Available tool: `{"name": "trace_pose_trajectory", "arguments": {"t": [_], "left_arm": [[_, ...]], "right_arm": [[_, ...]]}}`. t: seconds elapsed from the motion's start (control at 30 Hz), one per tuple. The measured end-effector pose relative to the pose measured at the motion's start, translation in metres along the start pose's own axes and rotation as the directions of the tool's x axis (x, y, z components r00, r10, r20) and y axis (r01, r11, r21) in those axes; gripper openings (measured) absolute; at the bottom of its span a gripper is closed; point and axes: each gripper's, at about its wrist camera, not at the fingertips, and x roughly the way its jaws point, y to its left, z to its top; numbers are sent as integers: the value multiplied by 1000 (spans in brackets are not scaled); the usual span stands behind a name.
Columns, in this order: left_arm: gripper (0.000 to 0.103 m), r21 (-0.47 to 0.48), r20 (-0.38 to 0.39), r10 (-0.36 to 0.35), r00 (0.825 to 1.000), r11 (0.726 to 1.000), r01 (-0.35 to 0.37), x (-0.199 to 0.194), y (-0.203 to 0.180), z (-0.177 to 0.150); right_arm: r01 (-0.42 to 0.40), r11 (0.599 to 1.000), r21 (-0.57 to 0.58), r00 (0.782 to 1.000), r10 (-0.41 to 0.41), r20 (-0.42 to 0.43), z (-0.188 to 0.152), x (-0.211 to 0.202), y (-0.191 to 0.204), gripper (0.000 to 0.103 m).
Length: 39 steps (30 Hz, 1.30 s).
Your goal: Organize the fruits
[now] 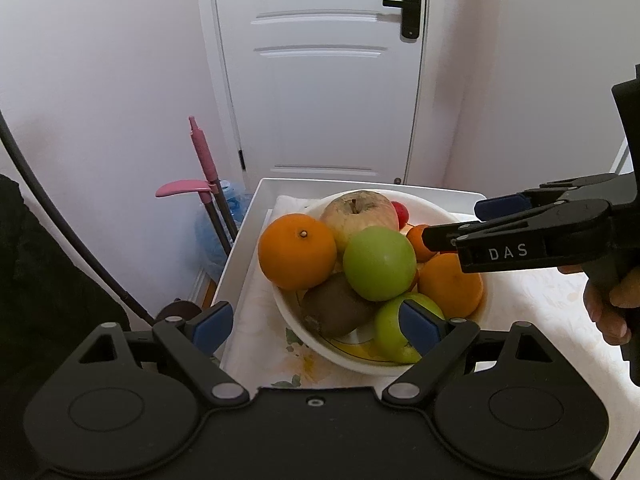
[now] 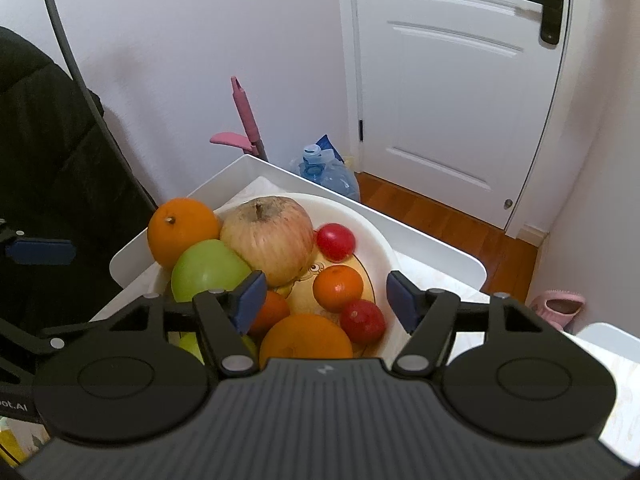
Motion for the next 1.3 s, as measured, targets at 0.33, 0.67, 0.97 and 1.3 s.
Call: {"name": "trace_pose_trajectory", "arguments": {"t": [0.33, 0.67, 0.97, 1.3], "left_arm": [[93, 15, 30, -37, 999, 999, 36, -5, 7, 3], [93, 50, 135, -107, 985, 994, 101, -52, -8, 25], [93, 67, 229, -133, 964, 990, 120, -120, -44, 22], [103, 49, 293, -101, 951, 995, 90, -178, -66, -13]], "right_arm": [[48, 998, 38, 999, -48, 18, -1, -23, 8, 81], [148, 979, 137, 982, -161, 94, 1, -123, 16, 81], [259, 942, 212, 944, -294, 151, -28, -227, 14, 98], [390, 875, 287, 883, -444, 154, -89, -301, 24, 103]]}}
